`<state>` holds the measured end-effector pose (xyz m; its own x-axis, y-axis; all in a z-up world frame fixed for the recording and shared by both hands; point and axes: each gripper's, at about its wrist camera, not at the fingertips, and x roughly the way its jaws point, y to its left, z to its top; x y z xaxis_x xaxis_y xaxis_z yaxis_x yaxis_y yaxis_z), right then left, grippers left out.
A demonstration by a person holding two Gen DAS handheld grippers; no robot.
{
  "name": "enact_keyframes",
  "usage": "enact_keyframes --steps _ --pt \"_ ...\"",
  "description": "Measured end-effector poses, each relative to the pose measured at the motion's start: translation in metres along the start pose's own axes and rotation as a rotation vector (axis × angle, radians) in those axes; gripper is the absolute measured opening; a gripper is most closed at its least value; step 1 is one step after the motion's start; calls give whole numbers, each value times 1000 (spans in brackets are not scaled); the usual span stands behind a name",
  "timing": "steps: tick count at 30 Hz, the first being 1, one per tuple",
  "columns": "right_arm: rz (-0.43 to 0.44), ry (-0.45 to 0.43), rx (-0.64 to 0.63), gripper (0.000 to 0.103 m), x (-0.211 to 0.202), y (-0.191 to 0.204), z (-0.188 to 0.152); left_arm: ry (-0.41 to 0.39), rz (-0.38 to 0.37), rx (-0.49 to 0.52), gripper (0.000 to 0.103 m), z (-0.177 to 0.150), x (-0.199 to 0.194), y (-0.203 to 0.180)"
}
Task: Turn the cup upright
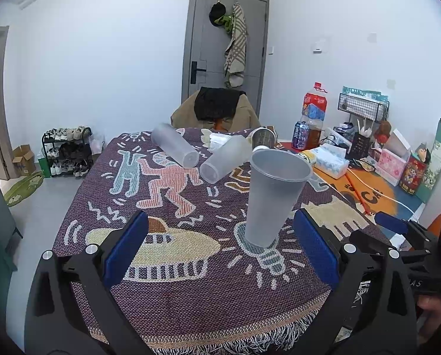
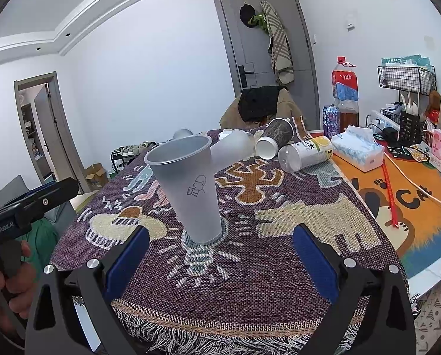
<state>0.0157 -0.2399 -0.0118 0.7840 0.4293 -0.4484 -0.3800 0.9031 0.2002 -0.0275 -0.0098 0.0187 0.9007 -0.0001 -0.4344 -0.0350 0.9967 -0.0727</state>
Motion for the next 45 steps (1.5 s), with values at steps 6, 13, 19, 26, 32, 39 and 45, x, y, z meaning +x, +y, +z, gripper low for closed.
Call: enact_keyframes --steps 6,13,19,26,32,39,45 --pt "-2 5 2 95 1 -1 -1 5 -7 7 97 0 0 -2" --pt "-9 -5 13 95 0 -4 0 5 -7 6 97 0 -1 -3" --pt "-12 -6 19 95 0 -6 1 4 -7 9 97 0 -2 -4" --pt "-14 -7 18 95 0 -6 0 1 5 5 97 -1 -1 -4" --pt "-15 -2 18 95 1 -6 -1 -3 11 11 97 -3 -2 -5" --pt "-17 -1 21 95 2 -6 -1 -6 17 -2 97 -2 -2 -2" --pt "-17 -1 20 95 2 -6 -1 -5 18 -3 97 -3 -3 -2"
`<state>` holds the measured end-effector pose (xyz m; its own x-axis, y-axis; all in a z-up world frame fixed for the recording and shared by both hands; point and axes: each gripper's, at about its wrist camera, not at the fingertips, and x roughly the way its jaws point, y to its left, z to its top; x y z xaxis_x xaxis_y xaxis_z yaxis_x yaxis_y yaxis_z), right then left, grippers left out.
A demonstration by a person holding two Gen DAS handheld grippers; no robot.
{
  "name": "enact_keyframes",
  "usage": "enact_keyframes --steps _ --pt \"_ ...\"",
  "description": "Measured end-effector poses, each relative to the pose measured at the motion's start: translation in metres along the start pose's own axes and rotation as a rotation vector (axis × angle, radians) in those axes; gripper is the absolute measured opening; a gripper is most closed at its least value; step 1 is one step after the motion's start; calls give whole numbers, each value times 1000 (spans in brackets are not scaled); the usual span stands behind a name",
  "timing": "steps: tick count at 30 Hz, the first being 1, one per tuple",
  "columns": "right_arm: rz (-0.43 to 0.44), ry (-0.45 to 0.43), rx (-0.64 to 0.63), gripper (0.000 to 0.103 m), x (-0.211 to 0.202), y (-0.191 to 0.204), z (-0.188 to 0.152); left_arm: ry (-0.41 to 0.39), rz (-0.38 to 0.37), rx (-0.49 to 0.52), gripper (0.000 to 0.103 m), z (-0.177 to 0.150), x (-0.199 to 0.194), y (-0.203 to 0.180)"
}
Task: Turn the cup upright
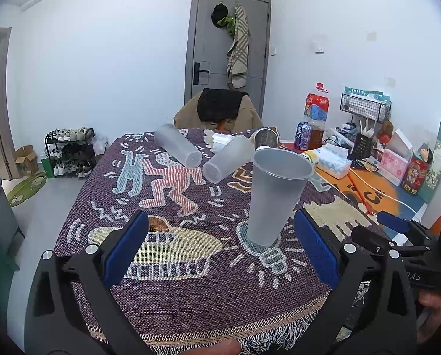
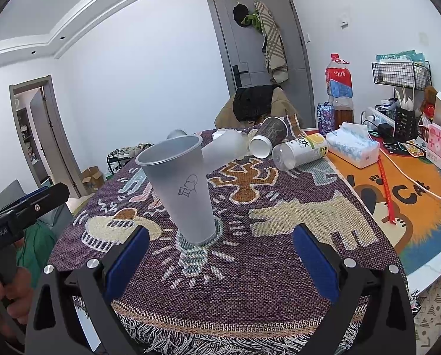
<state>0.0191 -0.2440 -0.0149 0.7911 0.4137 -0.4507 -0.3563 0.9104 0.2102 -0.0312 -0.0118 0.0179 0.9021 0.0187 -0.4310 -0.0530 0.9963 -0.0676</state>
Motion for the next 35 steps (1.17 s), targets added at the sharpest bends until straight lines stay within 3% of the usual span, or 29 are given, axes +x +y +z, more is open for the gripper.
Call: enact_keyframes --steps 27,35 --pt "-8 11 3 95 4 -2 -2 -6 -12 6 97 -3 1 -2" --pt "-18 11 0 95 3 -4 -2 24 -11 -12 97 -5 7 -2"
